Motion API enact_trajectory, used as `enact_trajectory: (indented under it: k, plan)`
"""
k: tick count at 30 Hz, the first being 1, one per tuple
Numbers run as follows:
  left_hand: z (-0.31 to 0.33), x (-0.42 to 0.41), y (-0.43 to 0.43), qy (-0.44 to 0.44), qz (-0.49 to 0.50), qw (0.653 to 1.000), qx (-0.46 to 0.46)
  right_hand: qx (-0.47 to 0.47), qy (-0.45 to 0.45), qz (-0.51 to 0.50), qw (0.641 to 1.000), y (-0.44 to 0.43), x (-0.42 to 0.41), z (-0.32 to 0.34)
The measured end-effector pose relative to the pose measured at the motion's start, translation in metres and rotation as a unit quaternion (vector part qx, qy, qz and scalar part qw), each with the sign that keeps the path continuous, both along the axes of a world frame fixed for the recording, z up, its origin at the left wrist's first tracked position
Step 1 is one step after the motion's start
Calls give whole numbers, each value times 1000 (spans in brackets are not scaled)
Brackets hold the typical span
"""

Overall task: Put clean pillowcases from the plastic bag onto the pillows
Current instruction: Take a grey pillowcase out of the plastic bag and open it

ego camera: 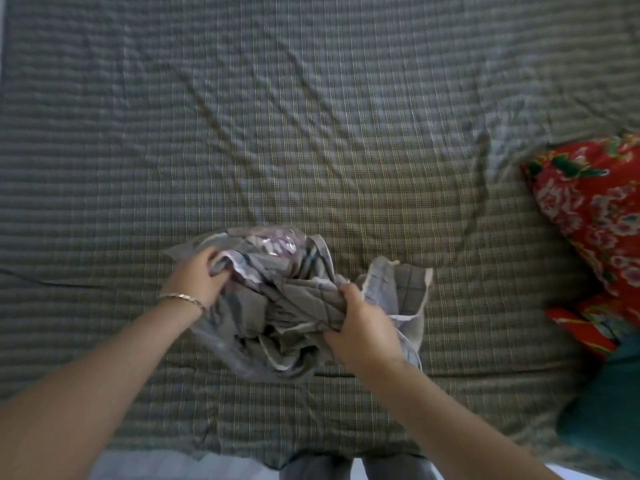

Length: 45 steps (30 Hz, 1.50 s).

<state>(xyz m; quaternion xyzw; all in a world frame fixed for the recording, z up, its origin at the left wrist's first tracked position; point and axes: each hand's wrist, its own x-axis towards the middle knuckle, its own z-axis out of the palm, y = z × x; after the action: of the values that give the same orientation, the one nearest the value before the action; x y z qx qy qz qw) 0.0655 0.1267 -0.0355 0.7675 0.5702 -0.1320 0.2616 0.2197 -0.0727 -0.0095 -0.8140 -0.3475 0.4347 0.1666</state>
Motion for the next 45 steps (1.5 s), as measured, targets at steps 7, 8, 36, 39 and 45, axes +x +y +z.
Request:
enact_trajectory:
  k: [7,8,36,39,45]
  plan:
    - [18,-29,47,15,-53,997,52,227,-27,-146,963,-38,36,46]
    - [22,-23,55,24,-63,994,87,237,-55,-127,962,-43,38,47]
    - [58,80,-88,-224,-573,788,15,239,-24,162,957,-60,45,56]
    - [69,76,-86,-228,-595,768,68,198,-155,245,936,-73,58,62]
    - [75,44,-77,-76,-525,843,93,-98,-197,248,944,-94,89,48]
